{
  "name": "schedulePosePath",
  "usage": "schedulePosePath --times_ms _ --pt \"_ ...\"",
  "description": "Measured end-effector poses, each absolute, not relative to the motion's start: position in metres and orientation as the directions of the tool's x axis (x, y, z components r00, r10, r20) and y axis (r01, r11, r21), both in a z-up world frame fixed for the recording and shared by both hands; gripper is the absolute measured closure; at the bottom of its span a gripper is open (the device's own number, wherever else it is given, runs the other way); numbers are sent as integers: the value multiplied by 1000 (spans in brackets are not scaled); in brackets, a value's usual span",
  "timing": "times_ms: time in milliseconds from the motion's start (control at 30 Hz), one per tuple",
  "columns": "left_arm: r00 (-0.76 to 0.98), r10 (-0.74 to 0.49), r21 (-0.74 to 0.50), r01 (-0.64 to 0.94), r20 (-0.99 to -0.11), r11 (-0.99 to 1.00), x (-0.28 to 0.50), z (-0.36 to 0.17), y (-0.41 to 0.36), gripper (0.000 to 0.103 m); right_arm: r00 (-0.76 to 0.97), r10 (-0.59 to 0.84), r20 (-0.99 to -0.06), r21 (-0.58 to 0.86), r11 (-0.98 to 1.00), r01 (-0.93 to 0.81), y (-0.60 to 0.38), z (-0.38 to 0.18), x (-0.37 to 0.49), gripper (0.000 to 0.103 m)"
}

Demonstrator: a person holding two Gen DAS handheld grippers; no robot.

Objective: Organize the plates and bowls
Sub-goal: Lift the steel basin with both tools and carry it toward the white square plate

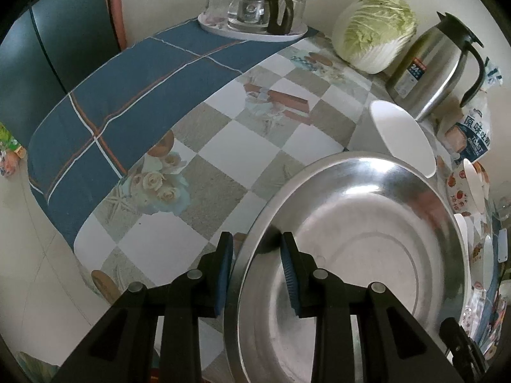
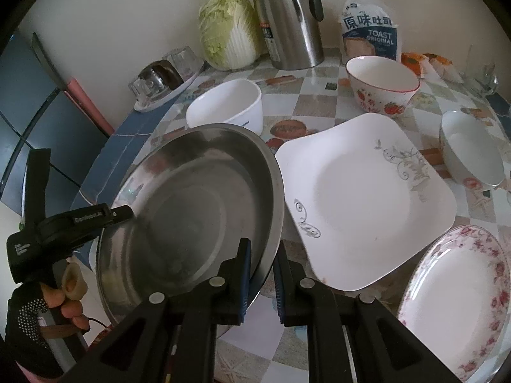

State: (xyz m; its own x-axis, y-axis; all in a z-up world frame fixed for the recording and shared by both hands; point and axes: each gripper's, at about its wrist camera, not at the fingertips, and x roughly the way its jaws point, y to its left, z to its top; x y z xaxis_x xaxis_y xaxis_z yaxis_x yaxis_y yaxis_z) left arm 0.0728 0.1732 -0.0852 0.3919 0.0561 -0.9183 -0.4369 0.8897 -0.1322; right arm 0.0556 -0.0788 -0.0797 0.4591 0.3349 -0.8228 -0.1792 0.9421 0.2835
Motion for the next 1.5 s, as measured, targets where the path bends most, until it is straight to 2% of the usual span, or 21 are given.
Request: schedulePosePath --times_ms 367,933,1500 --pt "425 72 -97 -365 -902 926 82 -69 137 71 488 334 -806 307 942 -138 -107 -68 56 89" --pt "450 40 -59 -203 -892 978 131 -47 57 71 546 280 -789 346 938 19 -180 -57 69 89" --pt "430 -61 -127 -125 -901 984 155 -66 16 71 551 221 -805 351 925 142 -226 -72 79 89"
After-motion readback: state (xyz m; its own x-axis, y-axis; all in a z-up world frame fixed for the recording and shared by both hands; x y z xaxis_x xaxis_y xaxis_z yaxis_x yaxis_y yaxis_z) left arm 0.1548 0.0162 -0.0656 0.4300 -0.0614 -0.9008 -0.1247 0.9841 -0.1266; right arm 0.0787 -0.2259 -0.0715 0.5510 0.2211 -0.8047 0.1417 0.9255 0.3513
